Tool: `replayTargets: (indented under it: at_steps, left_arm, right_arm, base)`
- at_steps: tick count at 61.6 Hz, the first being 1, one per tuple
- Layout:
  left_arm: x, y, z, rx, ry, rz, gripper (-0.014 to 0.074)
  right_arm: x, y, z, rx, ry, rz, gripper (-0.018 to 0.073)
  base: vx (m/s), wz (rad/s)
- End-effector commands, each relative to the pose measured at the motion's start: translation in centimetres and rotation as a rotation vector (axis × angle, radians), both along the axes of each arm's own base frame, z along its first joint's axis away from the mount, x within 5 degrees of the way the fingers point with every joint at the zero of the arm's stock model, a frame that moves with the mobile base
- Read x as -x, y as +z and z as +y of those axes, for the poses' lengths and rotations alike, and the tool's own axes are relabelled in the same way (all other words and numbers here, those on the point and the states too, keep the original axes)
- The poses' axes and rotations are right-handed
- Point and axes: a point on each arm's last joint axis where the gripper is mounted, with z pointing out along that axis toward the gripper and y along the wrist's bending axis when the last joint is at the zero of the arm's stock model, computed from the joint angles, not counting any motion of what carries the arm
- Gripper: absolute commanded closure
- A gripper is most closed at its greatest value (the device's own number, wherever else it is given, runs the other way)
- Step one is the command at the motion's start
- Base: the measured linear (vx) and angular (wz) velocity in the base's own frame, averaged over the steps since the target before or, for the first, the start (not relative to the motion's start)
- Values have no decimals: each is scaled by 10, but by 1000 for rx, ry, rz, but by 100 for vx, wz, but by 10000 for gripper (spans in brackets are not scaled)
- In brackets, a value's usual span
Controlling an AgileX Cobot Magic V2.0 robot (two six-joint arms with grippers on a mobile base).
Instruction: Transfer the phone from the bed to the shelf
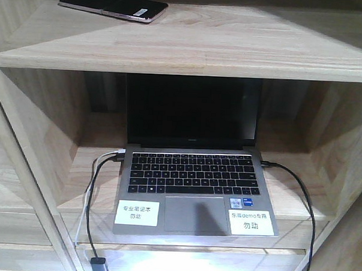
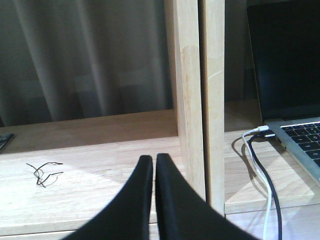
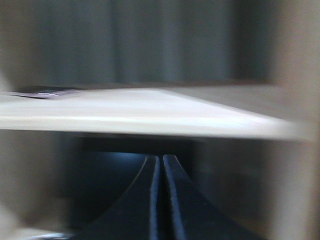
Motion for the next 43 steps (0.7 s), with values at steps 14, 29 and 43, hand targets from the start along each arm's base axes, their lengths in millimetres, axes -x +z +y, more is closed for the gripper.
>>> replayTargets:
  at_steps: [14, 29, 43]
  left_arm:
    - [1, 15, 0, 14, 2, -104, 595]
    - [1, 15, 0, 14, 2, -104, 595]
    - [1, 15, 0, 14, 2, -104, 595]
  right_arm:
    - [12, -35, -13, -27, -189, -63, 569]
    - [12, -91, -15, -69, -210, -29, 569]
    - [7, -134, -15, -55, -220, 31, 569]
  base:
    - [0, 0]
    - [0, 0]
    - [0, 0]
